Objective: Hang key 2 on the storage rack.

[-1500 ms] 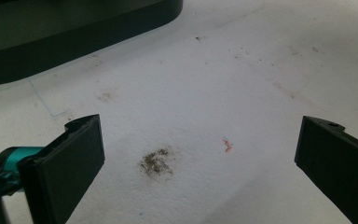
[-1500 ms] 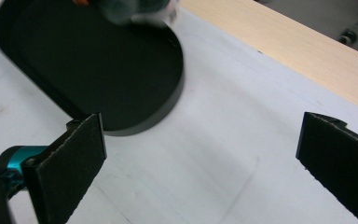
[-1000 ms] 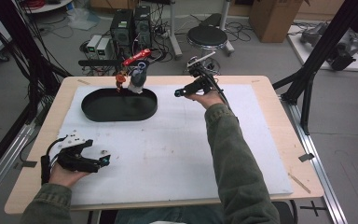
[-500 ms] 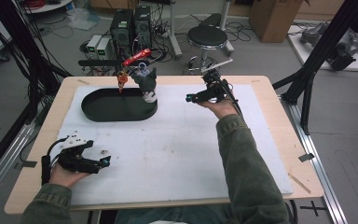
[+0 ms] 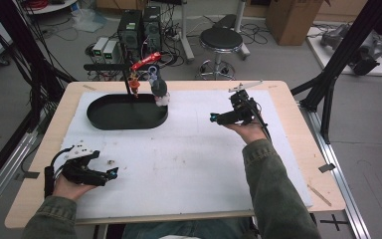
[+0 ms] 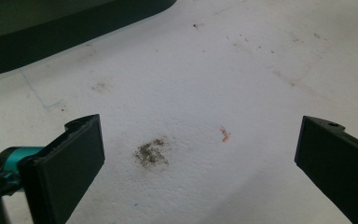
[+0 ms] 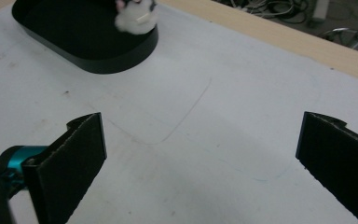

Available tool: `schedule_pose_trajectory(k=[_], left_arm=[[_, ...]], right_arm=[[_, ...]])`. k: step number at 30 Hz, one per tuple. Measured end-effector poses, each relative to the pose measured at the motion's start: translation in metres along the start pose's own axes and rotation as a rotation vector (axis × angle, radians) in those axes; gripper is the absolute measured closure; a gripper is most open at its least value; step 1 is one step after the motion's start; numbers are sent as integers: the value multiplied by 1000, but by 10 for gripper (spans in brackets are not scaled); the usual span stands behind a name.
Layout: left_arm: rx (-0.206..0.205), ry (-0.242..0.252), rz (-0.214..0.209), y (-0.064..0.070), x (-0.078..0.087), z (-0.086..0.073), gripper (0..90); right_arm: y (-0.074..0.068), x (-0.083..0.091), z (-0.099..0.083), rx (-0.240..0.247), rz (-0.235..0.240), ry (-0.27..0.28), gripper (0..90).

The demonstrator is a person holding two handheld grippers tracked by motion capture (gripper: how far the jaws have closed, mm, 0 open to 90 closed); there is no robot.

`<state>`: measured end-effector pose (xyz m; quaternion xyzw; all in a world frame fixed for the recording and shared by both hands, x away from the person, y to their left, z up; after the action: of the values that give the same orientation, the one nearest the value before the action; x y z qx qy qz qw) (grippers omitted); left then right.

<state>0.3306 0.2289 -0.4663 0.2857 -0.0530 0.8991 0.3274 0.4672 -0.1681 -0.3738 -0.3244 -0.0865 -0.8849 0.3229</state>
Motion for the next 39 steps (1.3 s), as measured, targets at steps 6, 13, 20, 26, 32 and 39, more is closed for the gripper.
schedule_pose_trajectory(k=[6, 13, 20, 26, 32, 39], left_arm=[[-11, -18, -14, 4, -1, -2, 17], [-8, -13, -13, 3, 0, -2, 18], [-3, -15, -14, 4, 1, -3, 18], [1, -12, -9, 3, 4, -4, 18], [12, -13, -10, 2, 4, -4, 18], [21, -15, -4, 1, 5, -5, 17]], right_arm=[[9, 12, -17, -10, -22, 43, 8], [14, 22, -39, -26, -35, 61, 8], [18, 27, -61, -52, -33, 86, 7], [17, 30, -82, -69, -32, 109, 8], [18, 33, -105, -76, -37, 125, 7], [19, 36, -125, -78, -31, 113, 7]])
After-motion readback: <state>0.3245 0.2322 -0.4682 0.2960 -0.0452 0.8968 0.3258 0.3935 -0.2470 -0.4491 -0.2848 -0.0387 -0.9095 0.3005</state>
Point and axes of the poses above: each handheld gripper's, and its own axes: x roughly backward along the jaws, z roughly out of its top, y roughly to its right, the point moved 7 cm from there along -x, roughly forward along the jaws, and after that the axes turned 1 degree about y, right-handed, at the moved point
